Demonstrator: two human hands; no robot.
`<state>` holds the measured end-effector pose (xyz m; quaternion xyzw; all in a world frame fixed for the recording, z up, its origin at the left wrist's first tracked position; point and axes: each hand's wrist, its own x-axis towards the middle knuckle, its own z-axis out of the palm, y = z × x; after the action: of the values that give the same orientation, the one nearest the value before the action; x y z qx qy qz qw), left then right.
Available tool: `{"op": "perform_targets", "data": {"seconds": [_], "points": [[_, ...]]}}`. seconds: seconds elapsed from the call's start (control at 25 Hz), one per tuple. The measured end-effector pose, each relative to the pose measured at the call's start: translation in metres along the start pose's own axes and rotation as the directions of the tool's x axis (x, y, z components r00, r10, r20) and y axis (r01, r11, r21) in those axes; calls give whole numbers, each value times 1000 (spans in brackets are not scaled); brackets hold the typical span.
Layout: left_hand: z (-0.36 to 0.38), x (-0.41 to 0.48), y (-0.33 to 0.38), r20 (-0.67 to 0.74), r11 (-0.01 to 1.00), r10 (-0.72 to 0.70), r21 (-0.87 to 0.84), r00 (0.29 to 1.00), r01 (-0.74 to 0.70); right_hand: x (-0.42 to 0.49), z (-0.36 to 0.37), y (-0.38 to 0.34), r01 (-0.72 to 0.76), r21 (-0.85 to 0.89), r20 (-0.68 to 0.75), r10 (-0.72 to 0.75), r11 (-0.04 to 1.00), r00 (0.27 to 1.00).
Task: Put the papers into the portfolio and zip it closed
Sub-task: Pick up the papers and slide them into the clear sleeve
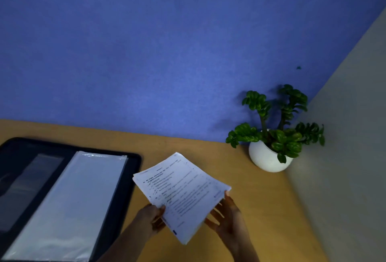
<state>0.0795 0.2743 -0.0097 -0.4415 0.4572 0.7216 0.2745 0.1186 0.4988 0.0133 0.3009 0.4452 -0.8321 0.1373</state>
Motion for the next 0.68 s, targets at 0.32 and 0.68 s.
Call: {"op": "perform_targets", "data": {"seconds": [0.32,0.68], "points": [[15,-13,-24,98,993,-80,-84,992,88,-8,38,41,239,-301,-248,-318,923,915],[-49,5,46,51,898,387,204,921,-389,-21,-51,-17,250,-301,-125,-298,920,946]]}}
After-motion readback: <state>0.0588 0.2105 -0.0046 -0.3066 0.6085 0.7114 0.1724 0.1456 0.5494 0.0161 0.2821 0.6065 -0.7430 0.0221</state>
